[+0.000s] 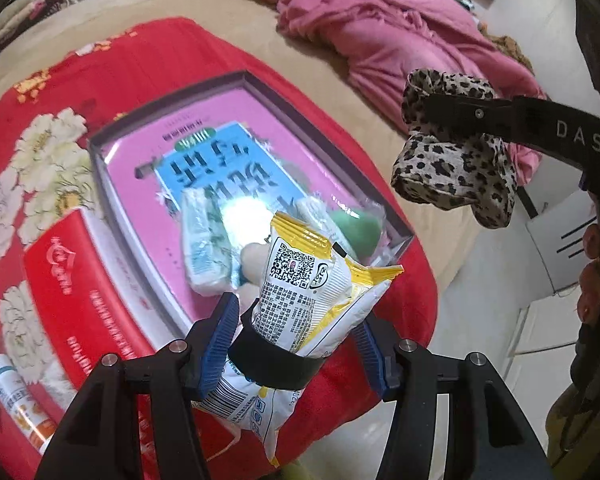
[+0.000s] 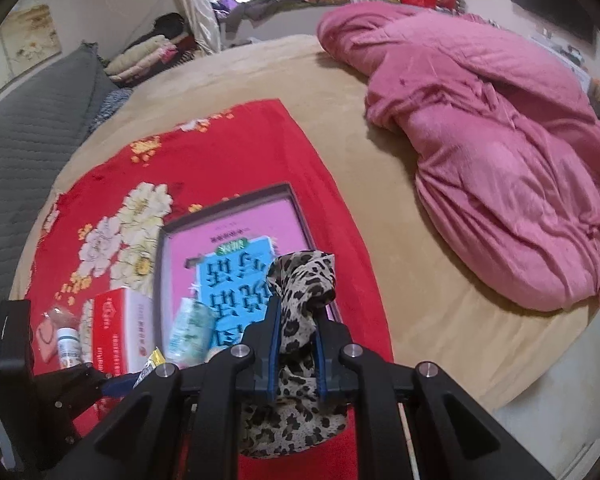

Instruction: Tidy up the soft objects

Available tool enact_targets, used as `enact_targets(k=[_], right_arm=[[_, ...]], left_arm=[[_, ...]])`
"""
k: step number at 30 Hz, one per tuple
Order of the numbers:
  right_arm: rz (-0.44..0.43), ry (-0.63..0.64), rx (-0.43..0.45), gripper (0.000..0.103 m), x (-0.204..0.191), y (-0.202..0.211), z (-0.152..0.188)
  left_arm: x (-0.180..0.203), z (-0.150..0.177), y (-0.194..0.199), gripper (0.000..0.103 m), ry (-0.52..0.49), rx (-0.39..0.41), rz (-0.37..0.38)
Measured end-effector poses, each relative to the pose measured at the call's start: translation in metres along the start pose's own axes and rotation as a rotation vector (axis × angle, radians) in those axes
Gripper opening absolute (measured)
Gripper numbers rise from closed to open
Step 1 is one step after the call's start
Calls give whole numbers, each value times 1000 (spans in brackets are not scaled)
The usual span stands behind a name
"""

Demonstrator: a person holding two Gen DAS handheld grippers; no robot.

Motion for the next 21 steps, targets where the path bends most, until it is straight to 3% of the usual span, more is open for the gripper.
enact_targets(k=[12,21], right_arm=[[30,31,-90,14,-1,-52,13],[43,99,-142,14,-28,-83,13]], left_arm=[[-25,-4,-39,58,-19,-94,-81],[-44,-12,-32,58,19,-67,-115]])
Point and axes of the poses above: each gripper's, at about its wrist camera, not at the fingertips, and y roughly against the way its jaws point, x to its right, z to its underside, the point moved 9 cm from there along -y, roughly the way its jaws point, and after that the axes turned 14 degrees about z, right-handed, at the moved point
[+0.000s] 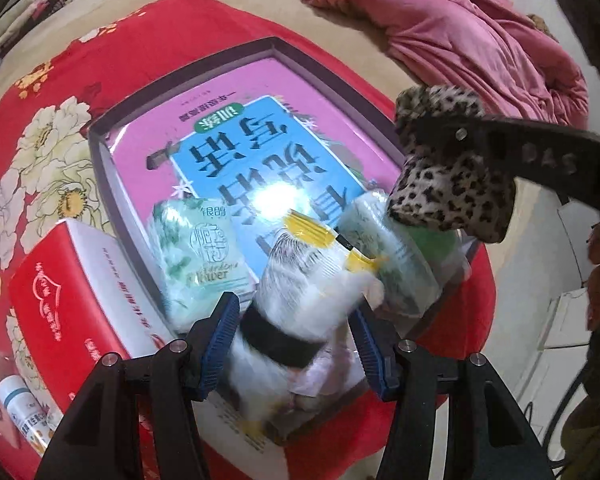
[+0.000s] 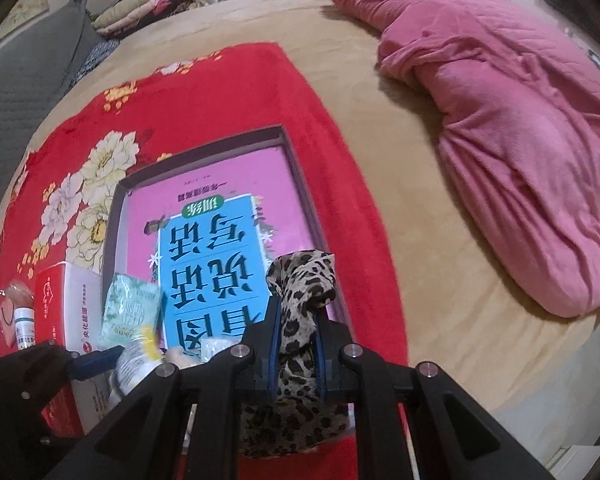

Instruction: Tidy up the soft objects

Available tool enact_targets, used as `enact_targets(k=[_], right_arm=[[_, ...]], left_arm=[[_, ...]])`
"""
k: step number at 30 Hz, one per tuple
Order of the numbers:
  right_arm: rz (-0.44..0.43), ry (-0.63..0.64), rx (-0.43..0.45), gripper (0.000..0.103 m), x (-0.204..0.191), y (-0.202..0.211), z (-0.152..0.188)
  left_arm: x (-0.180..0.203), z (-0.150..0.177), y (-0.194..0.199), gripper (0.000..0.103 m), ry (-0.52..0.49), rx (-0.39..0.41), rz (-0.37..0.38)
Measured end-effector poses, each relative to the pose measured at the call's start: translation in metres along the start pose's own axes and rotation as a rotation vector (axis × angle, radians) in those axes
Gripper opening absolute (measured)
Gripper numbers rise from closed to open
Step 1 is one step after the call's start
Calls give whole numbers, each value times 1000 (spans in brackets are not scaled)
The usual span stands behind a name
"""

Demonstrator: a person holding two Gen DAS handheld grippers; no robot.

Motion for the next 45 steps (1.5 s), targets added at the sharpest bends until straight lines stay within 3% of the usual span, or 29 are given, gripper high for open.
enact_targets(k=[8,14,27,33,38,43,45], right_arm=[[-34,14,-53,14,-24,-23,-3],[-73,-3,-38,14,-35,-21,-16],[42,47,-91,14,-34,-53,-13],[32,38,-93,16,-30,-49,-14],[10,26,-68,24,-25,-40,-21],[0,22,-66,44,-25,-36,-24],[8,19,-66,45,-24,-36,-24]], left_arm=[[-9,-3,8,58,16,23,27],[-8,-3,10,58,21,32,49],[-10,0,18,55,23,48,70],[-9,0,18,55,26,47,79],[-8,-1,18,55,33,50,85],[-6,-1,20,55,28,54,87],[-5,-1,22,55,27,57,88]])
Point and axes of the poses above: each gripper's, at about its wrist camera, not at the fingertips, and y roughly against the way its jaws point, x to its right, z to its underside, the point moved 9 cm from there along -y, roughly the way its jaws point, and after that the axes turned 14 degrees about z, right-handed, at the moved point
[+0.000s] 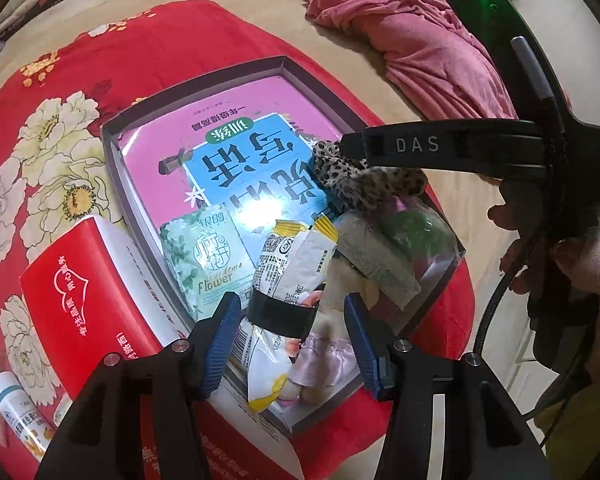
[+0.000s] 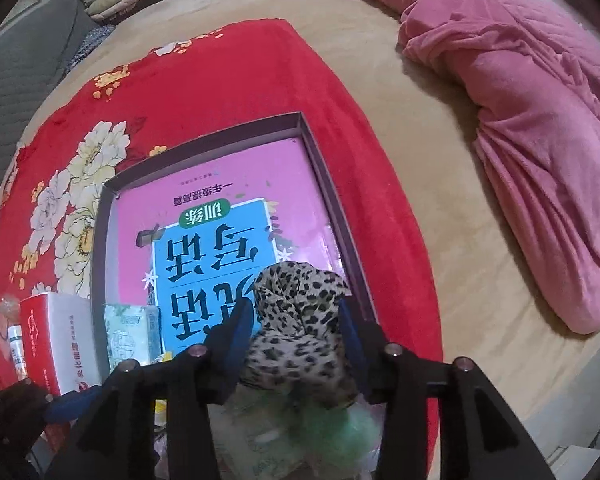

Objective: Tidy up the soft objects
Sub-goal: 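Lower the snack packet into the tray with the left tool while the right drops the leopard-print cloth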

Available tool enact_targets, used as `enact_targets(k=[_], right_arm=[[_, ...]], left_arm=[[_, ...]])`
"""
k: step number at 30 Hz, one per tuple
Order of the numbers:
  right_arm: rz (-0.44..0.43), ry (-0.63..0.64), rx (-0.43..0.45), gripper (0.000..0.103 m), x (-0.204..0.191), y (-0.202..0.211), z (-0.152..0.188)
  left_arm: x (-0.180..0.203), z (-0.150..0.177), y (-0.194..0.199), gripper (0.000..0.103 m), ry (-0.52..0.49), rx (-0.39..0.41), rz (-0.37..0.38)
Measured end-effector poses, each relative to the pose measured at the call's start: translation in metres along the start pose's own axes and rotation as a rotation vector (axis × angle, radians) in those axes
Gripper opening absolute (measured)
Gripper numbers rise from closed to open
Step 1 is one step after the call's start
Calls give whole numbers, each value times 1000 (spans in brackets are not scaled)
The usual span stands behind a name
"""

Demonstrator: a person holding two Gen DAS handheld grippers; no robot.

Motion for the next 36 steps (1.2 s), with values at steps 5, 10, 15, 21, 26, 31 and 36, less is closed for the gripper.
enact_targets(k=[5,10,15,21,26,31,36], right_arm=[[6,-3,7,45,1,6,0],[19,-5,24,45,3,16,2],[17,-18,30,45,7,26,7],[22,-26,47,46,7,34,11],[31,-30,52,47,7,37,13],[17,-44,65,49,5,41,15],[17,-42,72,53,3,45,18]], left_arm=[[1,-2,4,55,-3,8,5],[-1,-3,5,55,17,13,17],[-3,-2,9,55,31,19,38],[-6,1,13,55,44,20,42],[-3,4,23,57,27,29,48],[-2,5,38,57,5,48,35],[-1,3,51,60,-4,72,31]])
Point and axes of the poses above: each gripper's, at about its wrist camera, not at the fingertips, and y roughly against the way its jaws point, x to its right, z to its underside, the point moved 9 cm from there along -y, roughly the way its jaws point, and after that the axes turned 14 degrees about z, right-handed, at the moved point
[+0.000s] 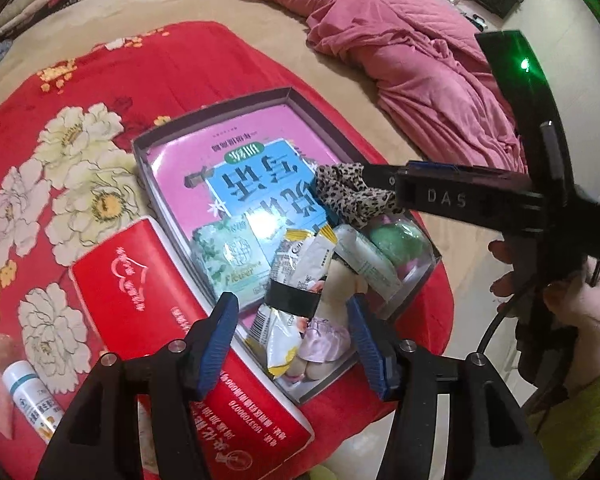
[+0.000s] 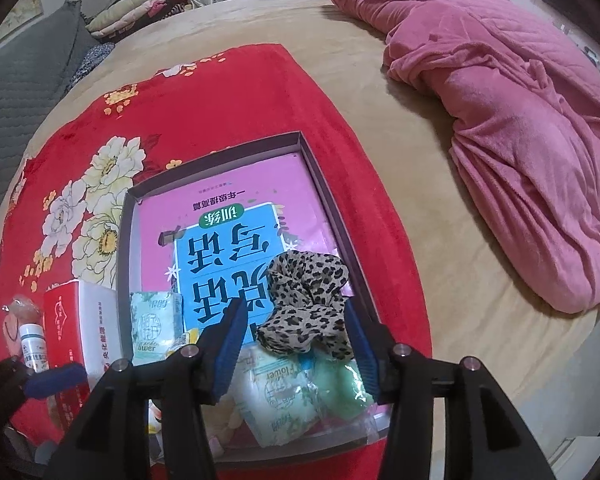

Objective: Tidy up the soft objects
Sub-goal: 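Lower the snack packet into the tray with the left tool while the right drops the leopard-print cloth, then withdraw both open tools from the tray back toward the remaining items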

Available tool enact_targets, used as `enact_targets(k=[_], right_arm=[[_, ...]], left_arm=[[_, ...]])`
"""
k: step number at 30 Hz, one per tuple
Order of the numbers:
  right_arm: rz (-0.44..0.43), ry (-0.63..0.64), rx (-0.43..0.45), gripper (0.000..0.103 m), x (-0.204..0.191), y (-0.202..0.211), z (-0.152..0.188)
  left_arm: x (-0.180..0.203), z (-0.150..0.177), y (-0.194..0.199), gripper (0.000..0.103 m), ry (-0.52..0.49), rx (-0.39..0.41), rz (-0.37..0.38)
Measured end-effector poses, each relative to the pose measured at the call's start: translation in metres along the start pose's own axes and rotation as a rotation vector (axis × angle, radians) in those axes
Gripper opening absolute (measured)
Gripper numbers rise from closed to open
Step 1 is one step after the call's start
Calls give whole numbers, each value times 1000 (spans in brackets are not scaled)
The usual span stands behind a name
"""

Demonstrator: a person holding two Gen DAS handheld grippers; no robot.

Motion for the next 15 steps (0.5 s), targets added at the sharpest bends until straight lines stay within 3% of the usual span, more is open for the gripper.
enact_targets(k=[3,10,15], right_arm=[[6,-1,5,56,0,4,1],[10,-10,20,57,4,15,2],[62,13,60,61,6,28,3]], left_arm=[[0,0,8,68,3,12,-3],[-5,4,21,69,12,32,-14],[-5,8,29,70,13,46,-22]])
Point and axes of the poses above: each gripper's, at about its wrist camera, not at the fingertips, and y roughly against the way its jaws point, x to its right, z to its underside, the point moved 9 cm from there along -y, roughly the way its jaws point, and after that the axes turned 14 degrees about z, right-handed, at the moved point
